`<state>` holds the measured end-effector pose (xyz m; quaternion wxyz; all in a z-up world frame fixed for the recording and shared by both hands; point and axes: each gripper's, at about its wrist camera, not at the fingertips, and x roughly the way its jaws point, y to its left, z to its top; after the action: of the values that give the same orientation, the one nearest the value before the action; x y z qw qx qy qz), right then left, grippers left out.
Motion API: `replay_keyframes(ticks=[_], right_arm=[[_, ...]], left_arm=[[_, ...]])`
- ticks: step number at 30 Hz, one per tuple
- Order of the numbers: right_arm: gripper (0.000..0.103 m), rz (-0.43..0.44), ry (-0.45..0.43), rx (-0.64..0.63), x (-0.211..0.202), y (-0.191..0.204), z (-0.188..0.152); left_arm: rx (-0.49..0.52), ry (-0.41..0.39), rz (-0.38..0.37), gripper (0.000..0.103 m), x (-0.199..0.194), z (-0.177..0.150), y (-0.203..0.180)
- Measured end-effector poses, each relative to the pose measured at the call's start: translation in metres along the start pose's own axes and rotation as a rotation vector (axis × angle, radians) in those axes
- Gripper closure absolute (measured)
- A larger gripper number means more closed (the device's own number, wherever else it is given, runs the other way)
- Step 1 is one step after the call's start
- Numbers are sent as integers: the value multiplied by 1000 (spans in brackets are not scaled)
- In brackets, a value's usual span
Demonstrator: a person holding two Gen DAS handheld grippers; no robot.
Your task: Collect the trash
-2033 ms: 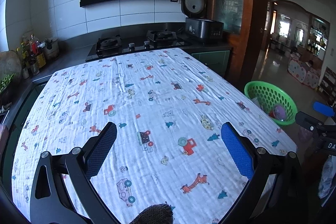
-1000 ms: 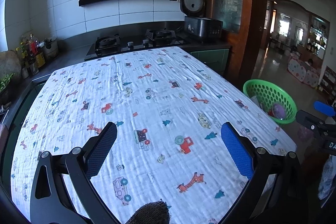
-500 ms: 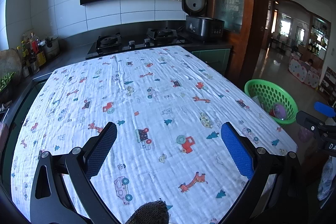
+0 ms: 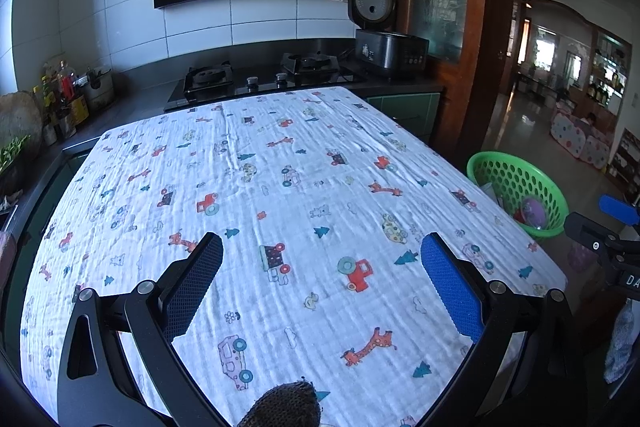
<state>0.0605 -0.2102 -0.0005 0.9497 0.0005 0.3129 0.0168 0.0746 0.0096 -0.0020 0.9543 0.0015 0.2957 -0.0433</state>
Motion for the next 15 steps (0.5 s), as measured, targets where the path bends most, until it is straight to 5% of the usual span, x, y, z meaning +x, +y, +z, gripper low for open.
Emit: replay_keyframes(ticks=[15], right_arm=[[7, 2, 3, 4, 2, -2, -2]], left_arm=[[-3, 8, -2, 5, 2, -2, -1]])
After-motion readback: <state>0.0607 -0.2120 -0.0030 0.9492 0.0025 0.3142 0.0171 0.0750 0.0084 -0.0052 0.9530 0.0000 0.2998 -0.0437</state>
